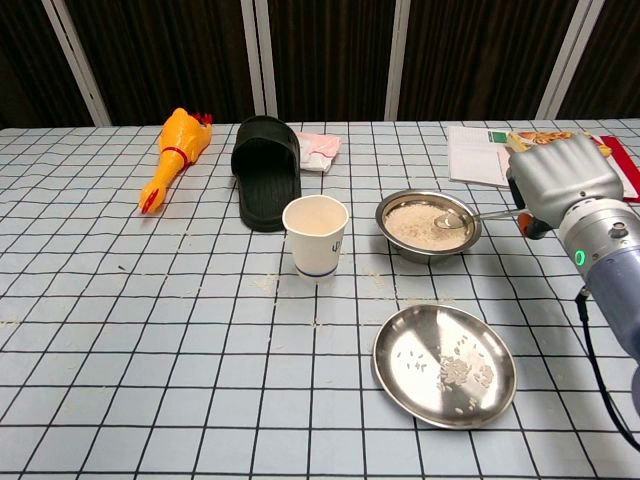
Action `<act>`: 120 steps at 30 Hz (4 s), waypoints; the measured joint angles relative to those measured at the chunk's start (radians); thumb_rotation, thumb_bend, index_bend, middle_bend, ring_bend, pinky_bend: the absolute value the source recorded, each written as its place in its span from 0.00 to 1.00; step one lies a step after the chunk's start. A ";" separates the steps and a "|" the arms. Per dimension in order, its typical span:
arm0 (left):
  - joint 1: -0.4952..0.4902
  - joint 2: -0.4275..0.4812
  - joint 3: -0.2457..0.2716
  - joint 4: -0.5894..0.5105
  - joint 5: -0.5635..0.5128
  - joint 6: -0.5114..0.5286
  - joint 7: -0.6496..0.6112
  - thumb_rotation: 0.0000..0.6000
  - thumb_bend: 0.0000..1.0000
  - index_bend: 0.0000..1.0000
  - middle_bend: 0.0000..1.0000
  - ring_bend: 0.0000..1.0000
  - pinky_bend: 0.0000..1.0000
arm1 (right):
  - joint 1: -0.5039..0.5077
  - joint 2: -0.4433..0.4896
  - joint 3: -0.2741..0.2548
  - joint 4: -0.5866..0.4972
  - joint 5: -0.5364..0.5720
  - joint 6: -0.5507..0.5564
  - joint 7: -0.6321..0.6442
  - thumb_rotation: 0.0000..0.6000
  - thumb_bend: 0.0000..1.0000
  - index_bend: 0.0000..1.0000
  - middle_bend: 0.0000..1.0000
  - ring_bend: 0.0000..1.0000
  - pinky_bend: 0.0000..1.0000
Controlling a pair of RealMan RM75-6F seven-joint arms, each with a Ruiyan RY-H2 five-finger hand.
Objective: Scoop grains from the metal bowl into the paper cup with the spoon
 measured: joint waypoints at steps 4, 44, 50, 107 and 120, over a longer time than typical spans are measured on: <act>0.000 0.000 0.001 0.000 0.002 0.000 0.000 1.00 0.00 0.00 0.00 0.00 0.00 | 0.004 0.004 -0.025 0.022 -0.027 0.006 -0.008 1.00 0.58 0.64 0.86 1.00 1.00; -0.001 0.001 0.001 -0.003 0.003 0.000 -0.002 1.00 0.00 0.00 0.00 0.00 0.00 | 0.079 0.051 -0.229 0.285 -0.344 0.047 -0.139 1.00 0.58 0.64 0.86 1.00 1.00; 0.000 0.001 0.001 -0.003 0.002 0.001 -0.001 1.00 0.00 0.00 0.00 0.00 0.00 | 0.079 0.051 -0.240 0.311 -0.367 0.047 -0.159 1.00 0.58 0.64 0.86 1.00 1.00; -0.002 0.011 0.004 -0.015 -0.004 -0.013 -0.019 1.00 0.00 0.00 0.00 0.00 0.00 | -0.008 -0.058 0.055 0.090 -0.033 -0.020 -0.023 1.00 0.59 0.64 0.86 1.00 1.00; -0.001 0.010 0.005 -0.014 -0.001 -0.010 -0.016 1.00 0.00 0.00 0.00 0.00 0.00 | -0.025 0.003 0.059 -0.071 -0.017 0.007 -0.013 1.00 0.59 0.64 0.86 1.00 1.00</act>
